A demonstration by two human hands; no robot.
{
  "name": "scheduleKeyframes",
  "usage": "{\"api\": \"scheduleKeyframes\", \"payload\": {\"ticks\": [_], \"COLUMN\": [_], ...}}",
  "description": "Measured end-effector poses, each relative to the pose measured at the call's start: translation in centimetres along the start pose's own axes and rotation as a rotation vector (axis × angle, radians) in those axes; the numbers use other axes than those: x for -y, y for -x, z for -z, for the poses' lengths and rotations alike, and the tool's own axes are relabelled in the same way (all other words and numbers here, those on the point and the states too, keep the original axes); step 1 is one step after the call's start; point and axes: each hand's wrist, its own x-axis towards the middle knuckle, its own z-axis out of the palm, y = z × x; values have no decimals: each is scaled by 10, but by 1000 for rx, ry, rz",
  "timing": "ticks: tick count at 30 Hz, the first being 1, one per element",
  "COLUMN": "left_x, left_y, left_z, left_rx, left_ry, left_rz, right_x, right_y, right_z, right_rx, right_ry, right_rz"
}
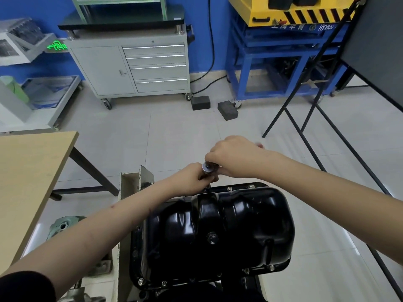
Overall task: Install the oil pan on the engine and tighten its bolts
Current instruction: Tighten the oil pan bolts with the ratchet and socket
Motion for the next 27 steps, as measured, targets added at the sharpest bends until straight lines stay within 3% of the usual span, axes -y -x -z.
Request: {"api": "scheduleKeyframes", "payload": {"ticks": [5,10,17,22,27], "left_x": [0,5,-2,5,-1], "left_y": [-2,-1,-1,0,-3], "left_z": [-1,-3,-3,-5,-4], "left_rx": [59,-92,43,-96,26], "left_ry": [-15,-32,-77,-112,-87], "left_rz": [-11,5,-29,11,-35], "right_x": [-1,2,-1,-2,-2], "right_y": [-3,0,0,-1,-1], "right_z": [3,4,2,3,-3], "right_rx": [1,72,-34,51,-34], "right_ry": [35,-11,99,1,53], "right_rz": [67,-56,108,-21,93]}}
